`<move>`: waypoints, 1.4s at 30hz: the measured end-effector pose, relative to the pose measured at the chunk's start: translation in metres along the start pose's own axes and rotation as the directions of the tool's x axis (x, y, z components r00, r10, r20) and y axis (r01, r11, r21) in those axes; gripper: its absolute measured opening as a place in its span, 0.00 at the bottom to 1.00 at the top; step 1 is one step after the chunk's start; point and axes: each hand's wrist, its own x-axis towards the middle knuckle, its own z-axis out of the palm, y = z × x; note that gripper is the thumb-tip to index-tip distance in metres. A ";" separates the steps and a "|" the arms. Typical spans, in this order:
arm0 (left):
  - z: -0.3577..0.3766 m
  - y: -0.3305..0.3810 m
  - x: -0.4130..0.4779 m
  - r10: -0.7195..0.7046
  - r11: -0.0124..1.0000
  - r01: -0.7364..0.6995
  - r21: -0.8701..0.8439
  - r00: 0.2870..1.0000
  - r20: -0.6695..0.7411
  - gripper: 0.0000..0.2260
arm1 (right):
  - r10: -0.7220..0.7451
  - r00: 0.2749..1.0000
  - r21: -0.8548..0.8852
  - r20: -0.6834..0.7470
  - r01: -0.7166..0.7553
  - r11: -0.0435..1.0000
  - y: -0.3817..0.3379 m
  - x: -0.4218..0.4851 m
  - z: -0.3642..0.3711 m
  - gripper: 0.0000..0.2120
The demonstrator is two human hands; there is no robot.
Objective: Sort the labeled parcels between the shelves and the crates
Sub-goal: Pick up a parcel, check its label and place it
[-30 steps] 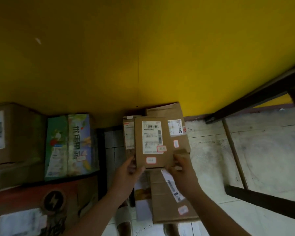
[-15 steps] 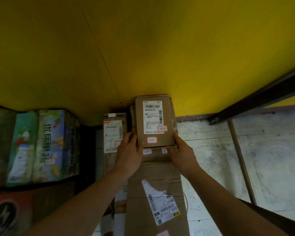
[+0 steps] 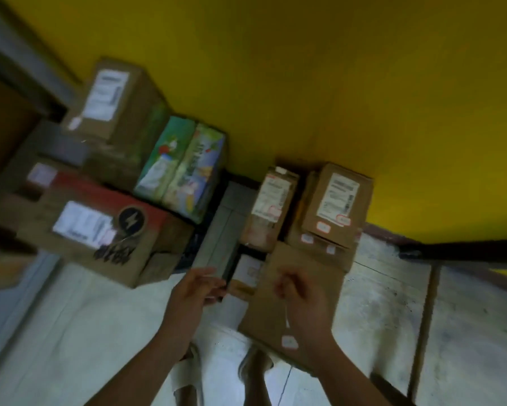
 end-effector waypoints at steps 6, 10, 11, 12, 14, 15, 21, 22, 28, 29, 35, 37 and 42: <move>-0.112 -0.074 -0.035 -0.138 0.981 0.114 -0.155 0.977 -0.161 0.11 | 0.077 0.932 0.006 0.355 -0.084 0.996 0.009 -0.058 0.113 0.12; -0.178 -0.108 -0.038 -0.172 0.950 0.100 -0.294 0.958 -0.231 0.11 | 0.126 0.839 -0.176 0.530 -0.037 0.984 0.016 -0.085 0.192 0.13; -0.195 -0.115 -0.041 -0.175 0.940 0.091 -0.330 0.956 -0.236 0.11 | 0.137 0.820 -0.199 0.555 -0.028 0.979 0.014 -0.093 0.211 0.15; -0.214 -0.120 -0.043 -0.177 0.930 0.083 -0.358 0.955 -0.238 0.11 | 0.150 0.802 -0.231 0.578 -0.016 0.973 0.010 -0.102 0.229 0.16; -0.255 -0.132 -0.050 -0.184 0.910 0.074 -0.409 0.953 -0.239 0.10 | 0.180 0.772 -0.290 0.609 0.006 0.957 0.002 -0.120 0.264 0.17; -0.278 -0.139 -0.054 -0.185 0.899 0.067 -0.432 0.953 -0.238 0.10 | 0.191 0.767 -0.321 0.613 0.020 0.947 -0.001 -0.129 0.282 0.17; -0.422 -0.179 -0.067 -0.196 0.883 0.027 -0.468 0.928 -0.316 0.10 | 0.215 0.779 -0.368 0.590 0.022 0.930 -0.018 -0.170 0.402 0.15; -0.442 -0.185 -0.065 -0.207 0.879 0.021 -0.477 0.918 -0.340 0.10 | 0.210 0.776 -0.364 0.595 0.027 0.931 -0.020 -0.174 0.421 0.14; -0.511 -0.206 -0.034 -0.260 0.843 0.001 -0.537 0.876 -0.406 0.09 | 0.181 0.728 -0.365 0.661 0.102 0.925 -0.039 -0.157 0.513 0.11; -0.518 -0.206 -0.027 -0.264 0.835 -0.009 -0.551 0.871 -0.414 0.09 | 0.175 0.719 -0.369 0.673 0.121 0.922 -0.044 -0.147 0.527 0.11; -0.548 -0.217 0.035 -0.271 0.795 -0.098 -0.599 0.826 -0.495 0.09 | 0.095 0.674 -0.381 0.733 0.290 0.878 -0.053 -0.067 0.620 0.08; -0.555 -0.223 0.063 -0.272 0.783 -0.125 -0.609 0.812 -0.517 0.09 | 0.061 0.660 -0.342 0.749 0.305 0.889 -0.052 -0.045 0.655 0.08; -0.585 -0.248 0.148 -0.207 0.781 -0.210 -0.588 0.802 -0.560 0.09 | -0.094 0.636 -0.224 0.766 0.401 0.888 -0.028 0.010 0.747 0.05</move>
